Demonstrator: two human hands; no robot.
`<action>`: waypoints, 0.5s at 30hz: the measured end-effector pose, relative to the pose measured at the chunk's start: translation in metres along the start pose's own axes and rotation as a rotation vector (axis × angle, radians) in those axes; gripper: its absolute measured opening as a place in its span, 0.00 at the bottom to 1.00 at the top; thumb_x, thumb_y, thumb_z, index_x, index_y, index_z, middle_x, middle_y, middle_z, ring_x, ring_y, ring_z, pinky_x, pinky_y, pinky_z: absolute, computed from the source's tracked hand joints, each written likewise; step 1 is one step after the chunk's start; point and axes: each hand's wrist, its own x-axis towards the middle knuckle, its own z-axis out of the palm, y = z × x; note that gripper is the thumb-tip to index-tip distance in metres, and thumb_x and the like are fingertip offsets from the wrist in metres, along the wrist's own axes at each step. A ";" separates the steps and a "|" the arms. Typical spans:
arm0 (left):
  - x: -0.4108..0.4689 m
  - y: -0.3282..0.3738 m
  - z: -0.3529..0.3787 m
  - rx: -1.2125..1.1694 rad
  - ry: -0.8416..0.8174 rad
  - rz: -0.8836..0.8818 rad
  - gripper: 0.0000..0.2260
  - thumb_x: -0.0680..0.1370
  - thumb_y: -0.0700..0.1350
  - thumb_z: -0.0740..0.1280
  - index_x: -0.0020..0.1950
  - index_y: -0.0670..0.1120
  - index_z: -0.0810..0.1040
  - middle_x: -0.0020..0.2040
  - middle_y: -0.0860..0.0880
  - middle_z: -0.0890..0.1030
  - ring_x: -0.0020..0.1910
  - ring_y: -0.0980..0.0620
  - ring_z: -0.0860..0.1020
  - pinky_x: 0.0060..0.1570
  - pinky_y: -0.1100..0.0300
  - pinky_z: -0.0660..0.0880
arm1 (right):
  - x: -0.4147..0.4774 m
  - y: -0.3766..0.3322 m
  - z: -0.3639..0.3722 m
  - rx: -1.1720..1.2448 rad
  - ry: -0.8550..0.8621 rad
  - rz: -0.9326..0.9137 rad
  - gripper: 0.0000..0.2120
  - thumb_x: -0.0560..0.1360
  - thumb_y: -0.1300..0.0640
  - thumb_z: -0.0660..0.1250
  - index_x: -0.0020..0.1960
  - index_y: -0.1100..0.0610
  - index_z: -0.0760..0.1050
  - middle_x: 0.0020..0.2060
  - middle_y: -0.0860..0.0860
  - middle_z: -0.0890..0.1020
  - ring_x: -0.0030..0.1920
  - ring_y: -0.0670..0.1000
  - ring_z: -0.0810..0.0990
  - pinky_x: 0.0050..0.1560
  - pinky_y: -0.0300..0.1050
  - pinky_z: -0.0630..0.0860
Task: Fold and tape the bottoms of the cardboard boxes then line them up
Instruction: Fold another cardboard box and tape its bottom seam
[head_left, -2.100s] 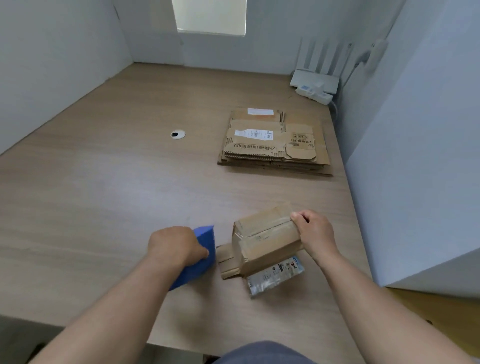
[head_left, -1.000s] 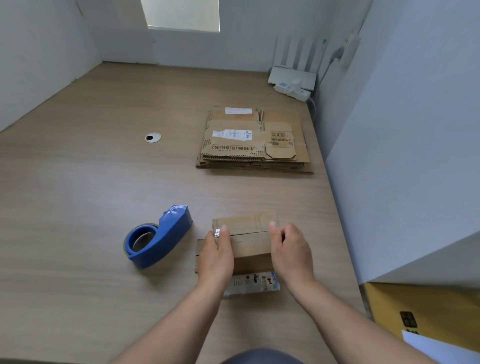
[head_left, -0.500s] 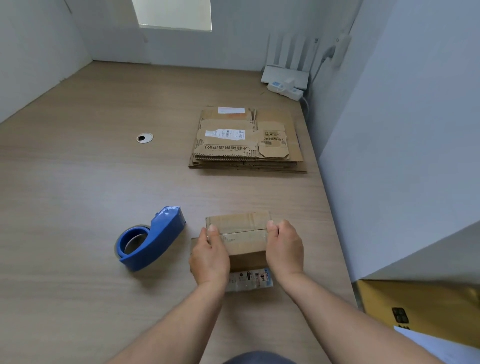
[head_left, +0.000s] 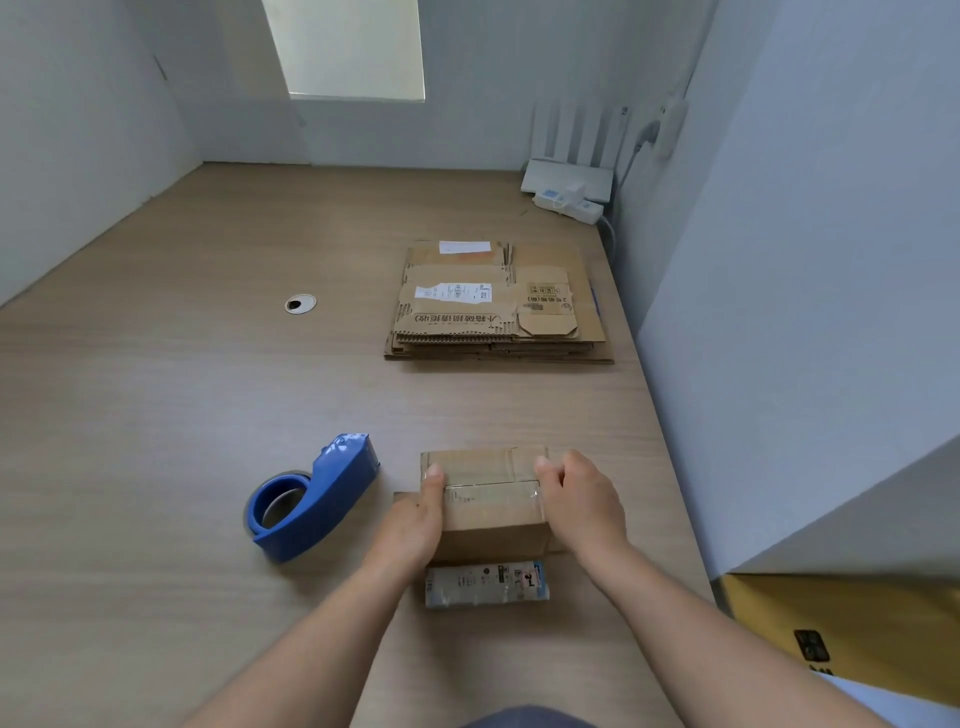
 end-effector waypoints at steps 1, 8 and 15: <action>-0.001 -0.003 -0.003 0.000 -0.011 -0.018 0.34 0.79 0.65 0.45 0.68 0.40 0.71 0.67 0.41 0.73 0.63 0.43 0.72 0.61 0.54 0.67 | 0.003 0.001 -0.004 0.014 -0.013 0.011 0.12 0.79 0.47 0.58 0.49 0.56 0.70 0.50 0.50 0.76 0.50 0.53 0.76 0.47 0.47 0.72; -0.024 -0.021 0.001 -0.430 -0.048 -0.091 0.16 0.78 0.56 0.63 0.58 0.45 0.70 0.51 0.47 0.78 0.54 0.45 0.78 0.56 0.51 0.76 | 0.016 0.001 -0.012 0.042 -0.076 -0.215 0.13 0.80 0.56 0.56 0.61 0.52 0.75 0.59 0.48 0.77 0.60 0.49 0.73 0.58 0.46 0.72; 0.011 0.009 0.008 -0.318 -0.160 0.327 0.22 0.79 0.48 0.64 0.73 0.56 0.65 0.64 0.57 0.75 0.61 0.58 0.74 0.59 0.60 0.72 | -0.007 0.004 -0.011 -0.025 -0.015 -0.129 0.12 0.79 0.45 0.58 0.44 0.53 0.70 0.42 0.49 0.77 0.45 0.53 0.76 0.41 0.46 0.70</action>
